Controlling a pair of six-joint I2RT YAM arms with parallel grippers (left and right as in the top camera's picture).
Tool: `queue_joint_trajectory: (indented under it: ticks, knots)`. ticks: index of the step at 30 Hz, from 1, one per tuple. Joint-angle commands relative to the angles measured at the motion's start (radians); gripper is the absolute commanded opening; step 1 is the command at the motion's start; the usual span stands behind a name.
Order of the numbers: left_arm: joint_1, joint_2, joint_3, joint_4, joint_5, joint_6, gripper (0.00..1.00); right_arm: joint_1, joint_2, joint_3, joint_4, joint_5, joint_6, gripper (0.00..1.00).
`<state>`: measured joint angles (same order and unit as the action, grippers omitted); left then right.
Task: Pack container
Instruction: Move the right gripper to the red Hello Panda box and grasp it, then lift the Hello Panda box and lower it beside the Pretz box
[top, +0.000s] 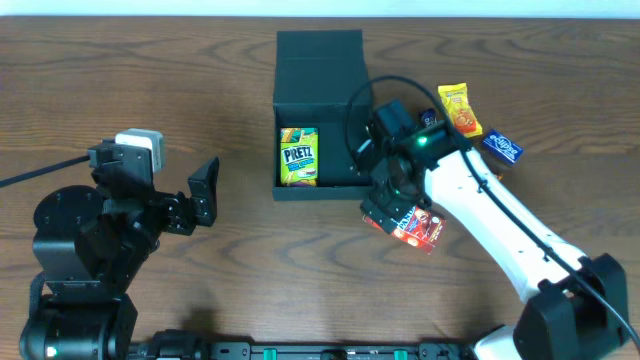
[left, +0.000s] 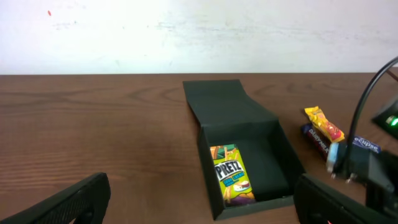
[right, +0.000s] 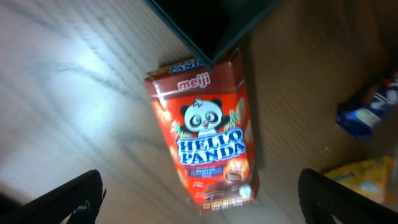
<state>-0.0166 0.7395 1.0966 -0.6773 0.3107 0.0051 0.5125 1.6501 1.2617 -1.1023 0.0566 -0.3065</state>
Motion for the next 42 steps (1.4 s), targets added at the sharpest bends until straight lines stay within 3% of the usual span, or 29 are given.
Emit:
queue_joint_trajectory:
  ticks: [1, 17, 26, 28, 33, 42]
  knots:
    - [0.005, -0.001, 0.015, 0.001, -0.004, 0.018, 0.95, -0.010, -0.007, -0.073, 0.055, 0.045, -0.040, 0.99]
    - [0.005, -0.001, 0.015, 0.001, -0.003, 0.018, 0.95, -0.055, -0.007, -0.378, 0.468, 0.071, -0.091, 0.99]
    - [0.005, -0.001, 0.015, 0.001, -0.003, 0.018, 0.95, -0.077, -0.004, -0.435, 0.564, 0.058, -0.091, 0.99]
    - [0.005, -0.001, 0.015, 0.001, -0.003, 0.018, 0.95, -0.077, -0.004, -0.438, 0.572, 0.051, -0.091, 0.94]
    - [0.005, -0.001, 0.015, 0.001, -0.003, 0.018, 0.95, -0.077, -0.004, -0.438, 0.583, 0.040, -0.087, 0.70]
    - [0.005, -0.001, 0.015, 0.001, -0.003, 0.018, 0.95, -0.076, -0.006, -0.431, 0.587, 0.041, -0.026, 0.64]
